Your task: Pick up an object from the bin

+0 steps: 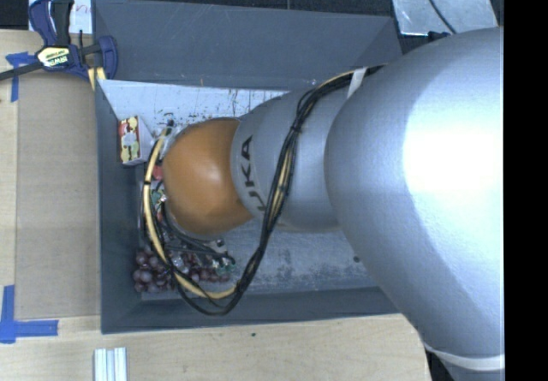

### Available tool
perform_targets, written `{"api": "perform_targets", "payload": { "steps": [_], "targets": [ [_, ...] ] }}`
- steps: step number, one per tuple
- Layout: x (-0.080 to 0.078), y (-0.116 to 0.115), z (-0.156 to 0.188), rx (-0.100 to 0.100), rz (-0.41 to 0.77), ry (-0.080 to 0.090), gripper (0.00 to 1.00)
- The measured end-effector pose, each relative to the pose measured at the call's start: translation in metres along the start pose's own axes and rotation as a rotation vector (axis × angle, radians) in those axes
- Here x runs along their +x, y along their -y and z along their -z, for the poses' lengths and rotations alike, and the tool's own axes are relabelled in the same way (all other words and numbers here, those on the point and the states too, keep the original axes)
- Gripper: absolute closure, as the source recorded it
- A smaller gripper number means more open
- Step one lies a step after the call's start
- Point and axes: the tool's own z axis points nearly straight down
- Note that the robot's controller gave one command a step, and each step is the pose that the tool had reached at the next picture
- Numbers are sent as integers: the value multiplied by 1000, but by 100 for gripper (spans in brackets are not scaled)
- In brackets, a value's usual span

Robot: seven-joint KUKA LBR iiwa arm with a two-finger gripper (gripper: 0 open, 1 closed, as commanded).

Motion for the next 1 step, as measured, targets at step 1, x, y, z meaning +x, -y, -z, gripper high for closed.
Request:
{"api": "perform_targets", "payload": {
  "steps": [1],
  "targets": [
    [0, 0, 10, 0, -1, 1, 100]
  ]
}}
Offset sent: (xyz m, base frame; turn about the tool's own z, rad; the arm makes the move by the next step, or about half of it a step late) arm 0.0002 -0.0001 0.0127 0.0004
